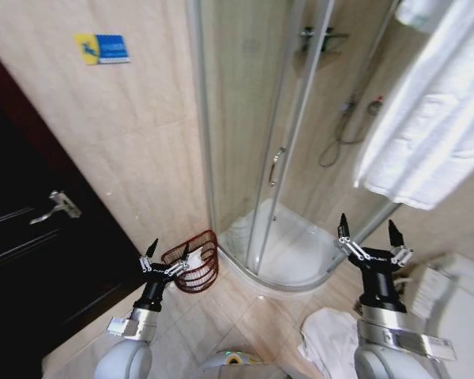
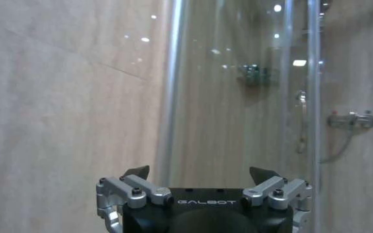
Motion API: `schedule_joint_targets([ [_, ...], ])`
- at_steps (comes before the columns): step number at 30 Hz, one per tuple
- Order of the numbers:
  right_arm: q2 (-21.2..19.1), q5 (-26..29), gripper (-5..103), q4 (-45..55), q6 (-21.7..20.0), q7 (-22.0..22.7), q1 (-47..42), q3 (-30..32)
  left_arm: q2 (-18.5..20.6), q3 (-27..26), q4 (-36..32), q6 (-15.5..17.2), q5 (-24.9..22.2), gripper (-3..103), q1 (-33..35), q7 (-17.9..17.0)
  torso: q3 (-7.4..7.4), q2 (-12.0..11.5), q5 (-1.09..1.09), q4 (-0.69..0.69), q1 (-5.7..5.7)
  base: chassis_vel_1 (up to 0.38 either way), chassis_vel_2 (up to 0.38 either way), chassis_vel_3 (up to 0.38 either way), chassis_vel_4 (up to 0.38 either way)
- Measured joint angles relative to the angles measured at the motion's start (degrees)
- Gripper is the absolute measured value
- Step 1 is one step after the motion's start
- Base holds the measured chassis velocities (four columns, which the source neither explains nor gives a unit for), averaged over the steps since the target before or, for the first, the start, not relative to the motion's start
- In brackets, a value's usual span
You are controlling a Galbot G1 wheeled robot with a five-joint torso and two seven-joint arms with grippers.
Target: Discard the used towel into the hamper.
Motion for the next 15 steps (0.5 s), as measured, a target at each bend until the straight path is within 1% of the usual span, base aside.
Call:
schedule_joint_targets([
  [1, 0.0, 0.2, 100, 0.0, -0.3, 0.1, 0.0, 0.3, 0.0, 0.0, 0.0, 0.0, 0.0, 100, 0.0, 0.0, 0.0, 0.0, -0.01, -0.01, 0.0, -0.082, -0.083, -0.081, -0.083],
  [2, -0.5, 1.3, 100, 0.0, -1.8, 0.4, 0.1, 1.6, 0.0, 0.0, 0.0, 0.0, 0.0, 100, 0.0, 0.0, 0.0, 0.0, 0.0, -0.01, 0.0, -0.034, -0.056, -0.025, -0.017],
  [3, -0.5, 1.3, 100, 0.0, -1.8, 0.4, 0.1, 1.6, 0.0, 0.0, 0.0, 0.0, 0.0, 100, 0.0, 0.0, 0.0, 0.0, 0.0, -0.01, 0.0, -0.034, -0.056, -0.025, -0.017],
  [6, -2.8, 5.7, 100, 0.0, -6.3, 0.3, 0.9, 5.5, 0.0, 0.0, 0.0, 0.0, 0.0, 100, 0.0, 0.0, 0.0, 0.0, 0.0, 0.01, 0.0, 0.0, 0.0, 0.0, 0.0],
  [7, -3.6, 6.8, 100, 0.0, -7.0, 0.3, 1.5, 6.6, 0.0, 0.0, 0.0, 0.0, 0.0, 100, 0.0, 0.0, 0.0, 0.0, 0.0, 0.01, 0.0, 0.0, 0.0, 0.0, 0.0],
  [8, -3.6, 6.8, 100, 0.0, -7.0, 0.3, 1.5, 6.6, 0.0, 0.0, 0.0, 0.0, 0.0, 100, 0.0, 0.0, 0.0, 0.0, 0.0, 0.01, 0.0, 0.0, 0.0, 0.0, 0.0],
  [10, -5.8, 9.1, 100, 0.0, -8.0, 0.0, 2.6, 8.4, 0.0, 0.0, 0.0, 0.0, 0.0, 100, 0.0, 0.0, 0.0, 0.0, 0.0, 0.02, 0.0, 0.0, 0.0, 0.0, 0.0],
  [15, -7.4, 10.1, 100, 0.0, -8.0, -0.6, 2.9, 9.0, 0.0, 0.0, 0.0, 0.0, 0.0, 100, 0.0, 0.0, 0.0, 0.0, 0.0, 0.02, 0.0, 0.0, 0.0, 0.0, 0.0],
])
